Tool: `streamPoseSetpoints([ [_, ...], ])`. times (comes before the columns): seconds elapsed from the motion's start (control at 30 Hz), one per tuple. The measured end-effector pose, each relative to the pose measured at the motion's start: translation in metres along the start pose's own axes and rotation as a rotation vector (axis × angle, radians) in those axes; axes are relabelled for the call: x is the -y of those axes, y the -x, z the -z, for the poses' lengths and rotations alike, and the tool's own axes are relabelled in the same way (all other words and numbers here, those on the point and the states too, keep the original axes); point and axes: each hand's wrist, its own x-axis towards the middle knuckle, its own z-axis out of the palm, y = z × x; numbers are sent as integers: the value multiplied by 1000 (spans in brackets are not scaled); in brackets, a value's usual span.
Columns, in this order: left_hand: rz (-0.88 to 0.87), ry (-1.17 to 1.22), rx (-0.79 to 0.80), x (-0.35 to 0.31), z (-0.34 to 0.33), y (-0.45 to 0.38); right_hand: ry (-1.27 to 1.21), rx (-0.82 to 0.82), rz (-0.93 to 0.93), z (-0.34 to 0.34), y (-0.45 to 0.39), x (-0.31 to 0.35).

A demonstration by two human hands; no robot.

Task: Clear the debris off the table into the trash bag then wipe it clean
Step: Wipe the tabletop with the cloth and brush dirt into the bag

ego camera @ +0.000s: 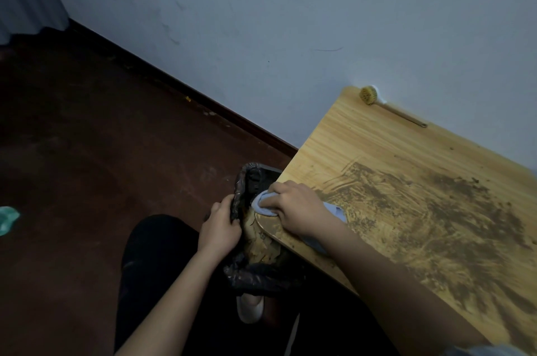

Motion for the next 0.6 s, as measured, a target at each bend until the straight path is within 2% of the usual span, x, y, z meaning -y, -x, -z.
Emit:
streamPoseSetpoints([
  [0.13, 4, 1, 1, 2, -1, -1, -61, 25, 88, 0, 12, -3],
  [0.33, -3, 1, 13, 2, -5, 0, -47, -61, -5, 2, 11, -4],
  [0.6, -8, 0, 6, 1, -3, -1, -71, -11, 95, 2, 21, -6],
])
